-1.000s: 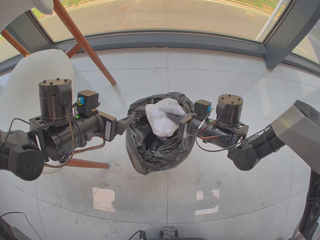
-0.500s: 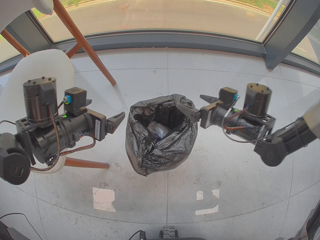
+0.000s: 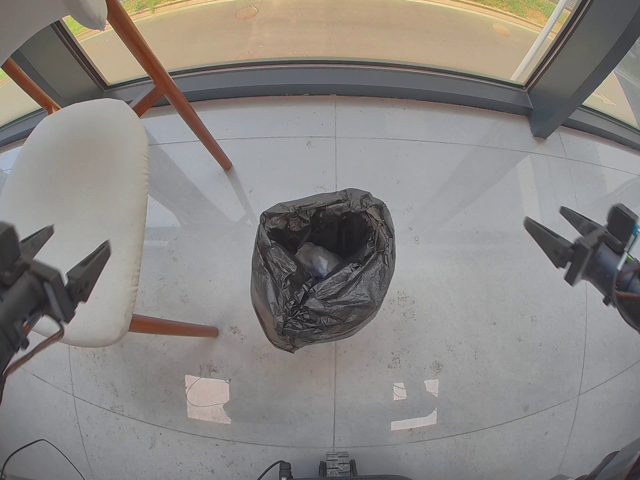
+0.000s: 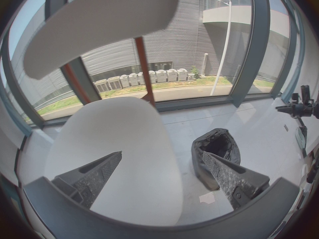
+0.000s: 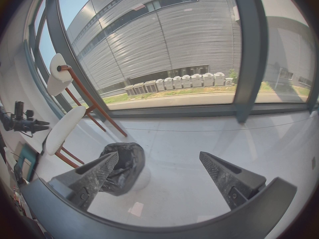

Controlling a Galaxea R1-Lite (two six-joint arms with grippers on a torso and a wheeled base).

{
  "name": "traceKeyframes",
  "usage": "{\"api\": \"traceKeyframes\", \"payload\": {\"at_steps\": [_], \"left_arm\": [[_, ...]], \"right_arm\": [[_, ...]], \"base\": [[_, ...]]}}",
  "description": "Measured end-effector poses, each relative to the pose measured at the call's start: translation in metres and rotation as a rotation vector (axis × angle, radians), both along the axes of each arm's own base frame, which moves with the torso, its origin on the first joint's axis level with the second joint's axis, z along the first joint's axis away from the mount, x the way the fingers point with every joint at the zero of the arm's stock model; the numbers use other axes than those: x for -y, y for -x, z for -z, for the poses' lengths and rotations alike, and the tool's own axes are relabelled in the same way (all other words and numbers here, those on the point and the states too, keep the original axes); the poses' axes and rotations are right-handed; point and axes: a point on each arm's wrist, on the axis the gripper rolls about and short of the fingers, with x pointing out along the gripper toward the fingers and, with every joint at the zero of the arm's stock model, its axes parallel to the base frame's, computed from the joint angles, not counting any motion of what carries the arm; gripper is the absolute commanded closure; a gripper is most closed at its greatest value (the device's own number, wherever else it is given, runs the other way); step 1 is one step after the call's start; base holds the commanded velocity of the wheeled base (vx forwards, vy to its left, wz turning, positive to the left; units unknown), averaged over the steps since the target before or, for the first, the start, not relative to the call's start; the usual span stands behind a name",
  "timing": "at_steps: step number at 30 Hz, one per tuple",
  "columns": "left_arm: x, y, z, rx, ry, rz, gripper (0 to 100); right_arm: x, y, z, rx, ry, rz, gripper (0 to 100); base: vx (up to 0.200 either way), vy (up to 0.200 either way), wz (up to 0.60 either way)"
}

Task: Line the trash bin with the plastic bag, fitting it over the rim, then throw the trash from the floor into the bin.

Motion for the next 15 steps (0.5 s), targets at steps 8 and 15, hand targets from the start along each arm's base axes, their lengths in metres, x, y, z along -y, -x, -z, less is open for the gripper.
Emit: {"api": "traceKeyframes", "payload": {"at_steps": [8, 15], "left_arm": [[-0.02, 0.077, 0.048, 0.04, 0.021, -0.097, 0], [-0.024, 0.122, 0.087, 0.063, 0.031, -0.151, 0]], "right_arm": [[0.026, 0.069, 0.02, 0.035, 0.013, 0.14, 0], [0.029, 0.116, 0.041, -0.006, 0.023, 0.175, 0]], "base": [[0.0, 0.0, 0.0], [0.0, 0.0, 0.0]]}}
